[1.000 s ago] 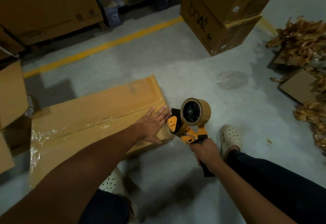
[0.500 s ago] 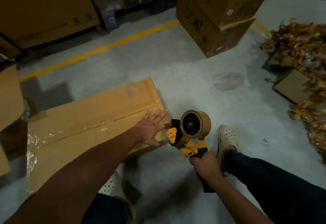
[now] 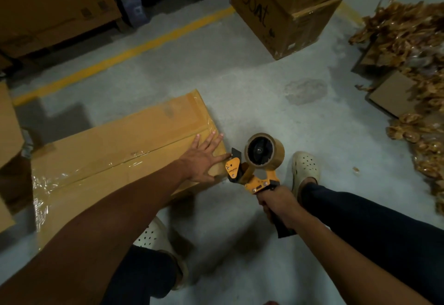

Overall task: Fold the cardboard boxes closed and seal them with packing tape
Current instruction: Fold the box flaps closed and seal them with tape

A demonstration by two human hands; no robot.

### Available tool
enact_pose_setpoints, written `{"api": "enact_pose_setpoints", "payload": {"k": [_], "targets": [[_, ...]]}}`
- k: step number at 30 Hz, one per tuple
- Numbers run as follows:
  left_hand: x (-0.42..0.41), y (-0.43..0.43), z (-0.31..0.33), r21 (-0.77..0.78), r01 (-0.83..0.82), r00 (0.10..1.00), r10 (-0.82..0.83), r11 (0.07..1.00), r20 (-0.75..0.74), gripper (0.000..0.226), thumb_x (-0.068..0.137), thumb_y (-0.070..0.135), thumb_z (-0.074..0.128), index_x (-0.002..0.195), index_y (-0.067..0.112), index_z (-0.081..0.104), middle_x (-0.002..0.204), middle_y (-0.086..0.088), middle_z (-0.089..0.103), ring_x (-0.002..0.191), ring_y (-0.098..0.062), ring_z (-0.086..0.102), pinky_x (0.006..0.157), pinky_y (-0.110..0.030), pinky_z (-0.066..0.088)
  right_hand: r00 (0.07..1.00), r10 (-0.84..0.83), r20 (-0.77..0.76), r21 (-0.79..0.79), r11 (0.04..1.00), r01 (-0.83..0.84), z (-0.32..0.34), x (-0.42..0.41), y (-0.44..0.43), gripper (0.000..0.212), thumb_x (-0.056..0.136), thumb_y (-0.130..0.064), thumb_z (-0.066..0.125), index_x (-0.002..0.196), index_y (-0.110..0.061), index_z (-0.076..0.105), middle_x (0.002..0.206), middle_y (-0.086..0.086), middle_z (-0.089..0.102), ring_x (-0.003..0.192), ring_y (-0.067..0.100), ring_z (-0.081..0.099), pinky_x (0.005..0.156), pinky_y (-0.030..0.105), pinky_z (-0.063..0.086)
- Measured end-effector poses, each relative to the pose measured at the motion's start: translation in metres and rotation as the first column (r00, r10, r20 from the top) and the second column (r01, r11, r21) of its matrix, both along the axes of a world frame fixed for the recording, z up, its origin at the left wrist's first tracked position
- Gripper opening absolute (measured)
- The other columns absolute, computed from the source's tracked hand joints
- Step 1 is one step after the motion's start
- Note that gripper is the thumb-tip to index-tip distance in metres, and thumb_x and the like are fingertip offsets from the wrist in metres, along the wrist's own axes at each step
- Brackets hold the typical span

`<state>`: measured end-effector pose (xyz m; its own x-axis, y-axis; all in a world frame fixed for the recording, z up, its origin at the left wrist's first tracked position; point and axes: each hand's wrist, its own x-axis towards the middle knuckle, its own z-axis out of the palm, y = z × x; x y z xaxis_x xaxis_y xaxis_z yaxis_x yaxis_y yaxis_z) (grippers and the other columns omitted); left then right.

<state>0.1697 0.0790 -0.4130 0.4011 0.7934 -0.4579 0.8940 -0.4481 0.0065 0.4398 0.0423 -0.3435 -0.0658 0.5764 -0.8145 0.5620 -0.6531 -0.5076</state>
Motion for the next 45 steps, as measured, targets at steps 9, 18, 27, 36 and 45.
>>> {"api": "enact_pose_setpoints", "payload": {"k": [9, 18, 27, 36, 45], "targets": [[-0.003, -0.008, -0.005, 0.009, 0.028, 0.999, -0.028, 1.000, 0.025, 0.090, 0.090, 0.057, 0.050, 0.154, 0.044, -0.011, 0.158, -0.016, -0.031, 0.146, -0.039, -0.026, 0.114, -0.071, -0.003, 0.994, 0.105, 0.004, -0.032, 0.994, -0.105, -0.030, 0.010, -0.065, 0.029, 0.075, -0.052, 0.068, 0.090, -0.028, 0.062, 0.083, 0.000, 0.067, 0.075, 0.016, 0.062, 0.070, 0.032, 0.050], [0.003, -0.020, -0.004, 0.126, 0.130, 0.977, -0.149, 0.983, 0.153, 0.061, 0.102, 0.047, 0.029, 0.157, 0.024, 0.020, 0.165, -0.014, 0.010, 0.153, -0.030, 0.008, 0.121, -0.058, -0.002, 0.951, -0.308, -0.039, -0.197, 0.935, 0.295, -0.053, 0.002, -0.006, 0.017, 0.088, -0.015, 0.067, 0.092, 0.000, 0.061, 0.073, 0.015, 0.059, 0.055, 0.025, 0.058, 0.051, 0.030, 0.053], [0.014, 0.033, -0.015, 0.269, -0.152, 0.910, 0.029, 0.951, 0.413, 0.045, 0.099, 0.045, 0.032, 0.092, 0.022, 0.070, 0.098, 0.001, 0.061, 0.106, -0.020, 0.058, 0.116, -0.050, 0.023, 0.849, -0.528, -0.022, -0.233, 0.829, 0.509, -0.105, -0.015, 0.052, 0.020, 0.081, -0.006, 0.067, 0.098, 0.001, 0.059, 0.088, 0.019, 0.057, 0.074, 0.033, 0.062, 0.058, 0.039, 0.059], [0.014, 0.020, -0.040, 0.287, -0.157, 0.945, 0.060, 0.945, 0.320, 0.041, 0.101, 0.044, 0.033, 0.108, 0.022, 0.066, 0.122, -0.003, 0.061, 0.136, -0.024, 0.043, 0.123, -0.041, 0.006, 0.881, -0.472, 0.005, -0.029, 0.881, 0.472, -0.206, -0.013, 0.126, 0.038, 0.066, -0.039, 0.072, 0.089, -0.010, 0.064, 0.090, 0.016, 0.069, 0.079, 0.034, 0.069, 0.079, 0.055, 0.059], [0.017, 0.018, -0.033, 0.267, -0.170, 0.961, 0.100, 0.949, 0.257, 0.040, 0.099, 0.045, 0.032, 0.107, 0.020, 0.063, 0.125, -0.010, 0.057, 0.142, -0.032, 0.033, 0.122, -0.048, 0.011, 0.891, -0.400, 0.213, 0.137, 0.916, 0.378, -0.205, -0.005, 0.120, 0.040, 0.097, -0.034, 0.050, 0.125, -0.006, 0.059, 0.121, 0.018, 0.062, 0.112, 0.038, 0.058, 0.092, 0.042, 0.047]]}}
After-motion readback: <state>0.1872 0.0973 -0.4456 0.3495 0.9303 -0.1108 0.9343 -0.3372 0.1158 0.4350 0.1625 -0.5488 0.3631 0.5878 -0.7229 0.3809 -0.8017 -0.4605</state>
